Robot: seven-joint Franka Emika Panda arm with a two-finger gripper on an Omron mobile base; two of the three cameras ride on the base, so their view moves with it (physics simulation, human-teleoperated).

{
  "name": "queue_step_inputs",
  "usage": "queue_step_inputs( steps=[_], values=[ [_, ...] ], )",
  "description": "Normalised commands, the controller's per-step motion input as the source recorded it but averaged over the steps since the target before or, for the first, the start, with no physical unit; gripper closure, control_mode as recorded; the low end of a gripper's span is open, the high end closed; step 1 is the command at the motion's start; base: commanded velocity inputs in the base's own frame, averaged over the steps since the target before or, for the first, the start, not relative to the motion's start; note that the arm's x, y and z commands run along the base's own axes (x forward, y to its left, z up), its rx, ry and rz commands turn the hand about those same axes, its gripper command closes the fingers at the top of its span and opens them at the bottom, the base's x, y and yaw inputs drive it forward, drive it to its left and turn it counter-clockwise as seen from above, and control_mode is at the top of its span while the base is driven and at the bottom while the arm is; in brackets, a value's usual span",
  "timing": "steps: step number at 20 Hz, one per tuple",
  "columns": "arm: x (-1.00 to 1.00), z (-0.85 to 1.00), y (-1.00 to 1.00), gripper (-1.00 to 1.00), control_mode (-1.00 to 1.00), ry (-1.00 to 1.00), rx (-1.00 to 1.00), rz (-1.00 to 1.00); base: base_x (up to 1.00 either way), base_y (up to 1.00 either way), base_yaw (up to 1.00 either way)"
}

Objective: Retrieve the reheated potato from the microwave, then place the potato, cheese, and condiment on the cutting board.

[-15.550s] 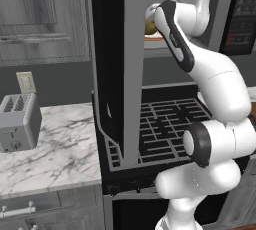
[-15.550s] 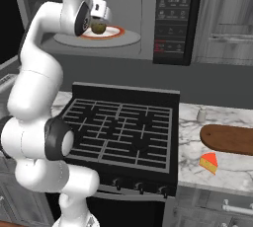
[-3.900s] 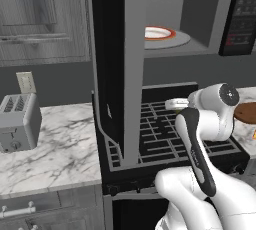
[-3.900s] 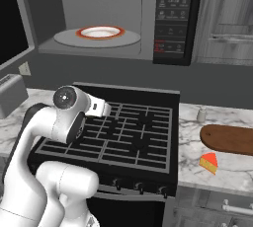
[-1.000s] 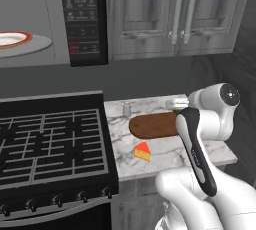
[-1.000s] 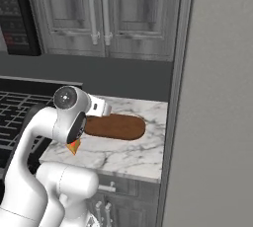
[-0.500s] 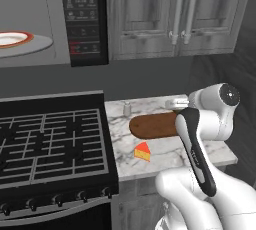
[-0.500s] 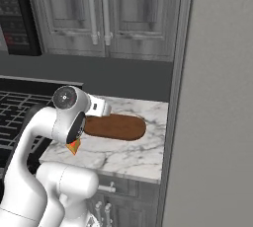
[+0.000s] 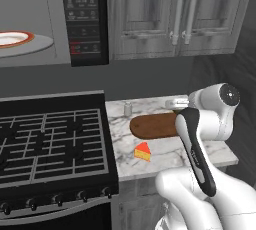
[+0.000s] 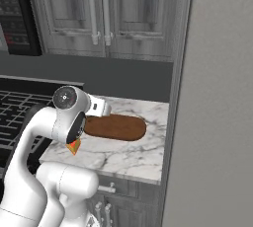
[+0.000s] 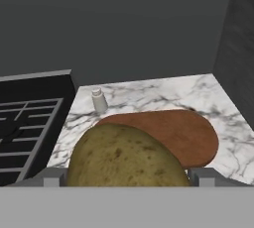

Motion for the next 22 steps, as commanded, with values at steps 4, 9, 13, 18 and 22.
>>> queue_step_inputs(
  steps=[4,9,13,18,22],
  values=[
    [0.0,0.0,0.0,1.0,1.0,0.0,0.0,0.0,0.54,0.0,-0.02],
    [0.0,0.0,0.0,1.0,1.0,0.0,0.0,0.0,0.0,0.0,0.0],
    [0.0,0.0,0.0,1.0,1.0,0.0,0.0,0.0,0.0,0.0,0.0],
    [0.0,0.0,0.0,1.0,1.0,0.0,0.0,0.0,0.0,0.0,0.0],
    [0.0,0.0,0.0,1.0,-1.0,0.0,0.0,0.0,0.0,0.0,0.0]
  ],
)
